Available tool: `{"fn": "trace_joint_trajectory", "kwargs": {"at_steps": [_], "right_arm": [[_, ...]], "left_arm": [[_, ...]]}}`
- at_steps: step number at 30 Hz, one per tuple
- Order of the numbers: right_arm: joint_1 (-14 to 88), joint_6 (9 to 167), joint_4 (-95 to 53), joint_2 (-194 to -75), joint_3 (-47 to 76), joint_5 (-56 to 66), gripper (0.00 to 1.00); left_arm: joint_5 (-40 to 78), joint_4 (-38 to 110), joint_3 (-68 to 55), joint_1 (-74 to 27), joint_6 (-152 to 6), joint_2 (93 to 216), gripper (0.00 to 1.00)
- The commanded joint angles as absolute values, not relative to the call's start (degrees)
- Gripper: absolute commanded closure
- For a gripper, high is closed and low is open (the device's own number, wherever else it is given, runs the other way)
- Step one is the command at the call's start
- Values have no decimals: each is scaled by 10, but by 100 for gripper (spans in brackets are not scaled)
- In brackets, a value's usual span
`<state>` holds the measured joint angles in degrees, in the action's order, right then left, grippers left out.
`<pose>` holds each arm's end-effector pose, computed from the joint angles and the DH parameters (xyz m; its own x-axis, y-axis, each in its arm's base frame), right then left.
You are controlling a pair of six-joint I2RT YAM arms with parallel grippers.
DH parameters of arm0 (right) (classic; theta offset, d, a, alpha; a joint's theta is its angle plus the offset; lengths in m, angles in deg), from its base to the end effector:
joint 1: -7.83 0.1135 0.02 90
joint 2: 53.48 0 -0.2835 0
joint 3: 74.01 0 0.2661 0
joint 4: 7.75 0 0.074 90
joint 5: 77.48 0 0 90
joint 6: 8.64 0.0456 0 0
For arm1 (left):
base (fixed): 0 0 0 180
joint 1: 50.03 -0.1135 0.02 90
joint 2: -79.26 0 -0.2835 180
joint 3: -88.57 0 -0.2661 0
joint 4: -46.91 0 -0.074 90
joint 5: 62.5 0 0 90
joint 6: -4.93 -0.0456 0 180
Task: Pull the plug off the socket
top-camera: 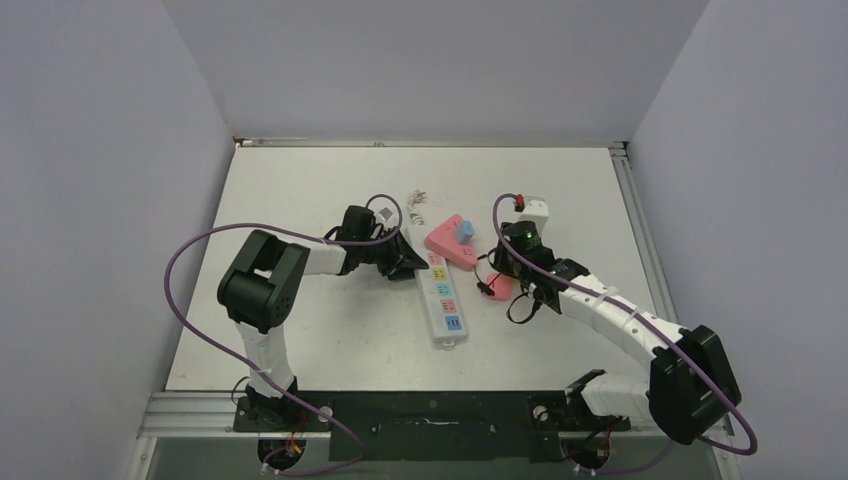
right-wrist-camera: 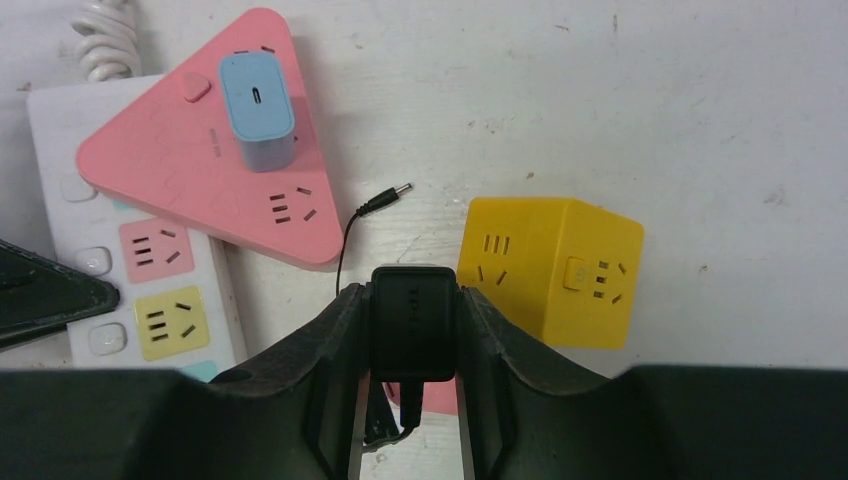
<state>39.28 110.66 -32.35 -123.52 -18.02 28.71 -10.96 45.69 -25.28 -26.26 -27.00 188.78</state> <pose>0.2398 0.1318 0.2418 -0.6189 0.1724 -0.7663 -0.0142 0.9730 0.2303 0.3421 -0.1817 0.1210 -0.9517 -0.3070 -0.0061 -0.1640 0.5247 -0.8353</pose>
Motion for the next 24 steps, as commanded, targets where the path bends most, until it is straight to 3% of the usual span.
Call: {"fn": "trace_joint_trajectory", "kwargs": {"at_steps": [1, 13, 17, 24], "right_arm": [[384, 1127, -273, -1273, -182, 273, 95], [368, 1134, -262, -1338, -185, 254, 78], [366, 1130, -265, -1340, -181, 249, 60], [364, 1126, -273, -1324, -177, 247, 38]], "left_arm": [[-110, 465, -251, -268, -268, 1877, 100], [-109, 466, -252, -268, -267, 1875, 100], [-109, 466, -252, -268, -267, 1876, 100], [-108, 466, -252, -268, -268, 1876, 100]]}}
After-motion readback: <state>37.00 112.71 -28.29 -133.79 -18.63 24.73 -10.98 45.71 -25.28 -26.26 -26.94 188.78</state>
